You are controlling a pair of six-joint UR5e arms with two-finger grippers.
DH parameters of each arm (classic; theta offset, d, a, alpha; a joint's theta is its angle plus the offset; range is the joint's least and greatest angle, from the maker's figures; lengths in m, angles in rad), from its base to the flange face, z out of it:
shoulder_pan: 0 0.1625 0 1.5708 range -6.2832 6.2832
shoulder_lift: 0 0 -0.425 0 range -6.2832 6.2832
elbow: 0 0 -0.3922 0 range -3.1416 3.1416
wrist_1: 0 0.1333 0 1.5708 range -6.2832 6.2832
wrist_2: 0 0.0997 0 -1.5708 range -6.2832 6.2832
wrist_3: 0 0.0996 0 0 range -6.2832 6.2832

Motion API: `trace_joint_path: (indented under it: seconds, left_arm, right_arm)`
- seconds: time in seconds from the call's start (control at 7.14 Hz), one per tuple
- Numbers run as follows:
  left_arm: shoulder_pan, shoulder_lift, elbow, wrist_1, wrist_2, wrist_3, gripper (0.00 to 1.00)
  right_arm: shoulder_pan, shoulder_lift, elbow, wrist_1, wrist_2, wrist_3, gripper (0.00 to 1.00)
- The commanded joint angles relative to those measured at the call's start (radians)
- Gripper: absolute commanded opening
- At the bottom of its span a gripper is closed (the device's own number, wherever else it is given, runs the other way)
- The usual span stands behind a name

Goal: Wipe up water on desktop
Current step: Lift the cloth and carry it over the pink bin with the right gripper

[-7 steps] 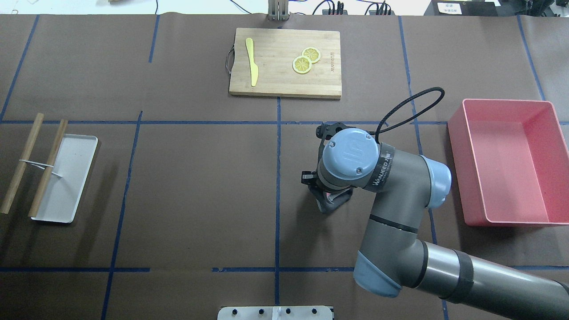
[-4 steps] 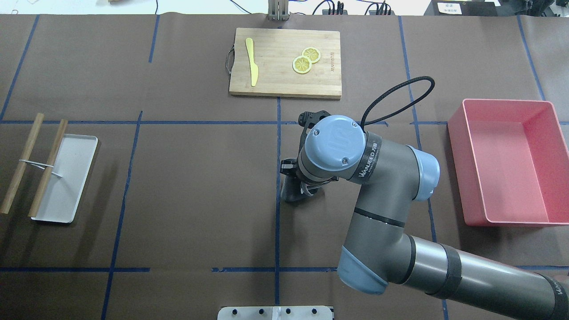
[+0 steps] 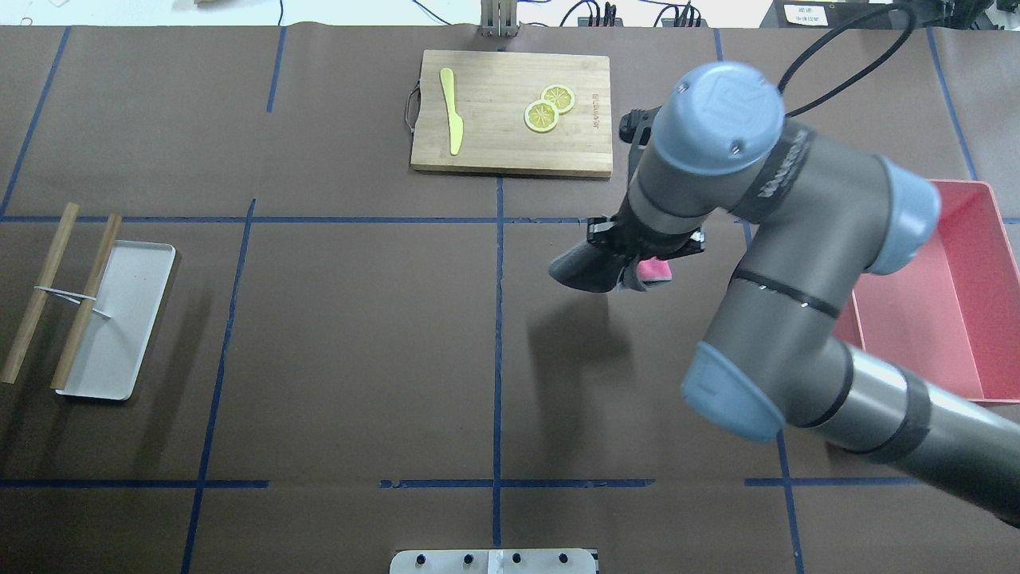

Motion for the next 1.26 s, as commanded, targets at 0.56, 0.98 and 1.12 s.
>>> trace_joint_path:
  seconds: [0.56, 0.98, 1.12]
  left_arm:
    - [0.000, -0.001, 0.001, -0.062, -0.002, -0.007, 1.00]
    - [0.000, -0.003, -0.004, -0.062, -0.001, -0.009, 1.00]
    - [0.000, -0.004, -0.005, -0.062, -0.002, -0.009, 1.00]
  right_arm:
    - [0.487, -0.378, 0.194, -0.173, 0.232, -0.778, 0.00]
    - [0.641, -0.584, 0.193, -0.091, 0.298, -1.001, 0.00]
    - [0.641, -0.601, 0.178, -0.037, 0.303, -0.998, 0.04]
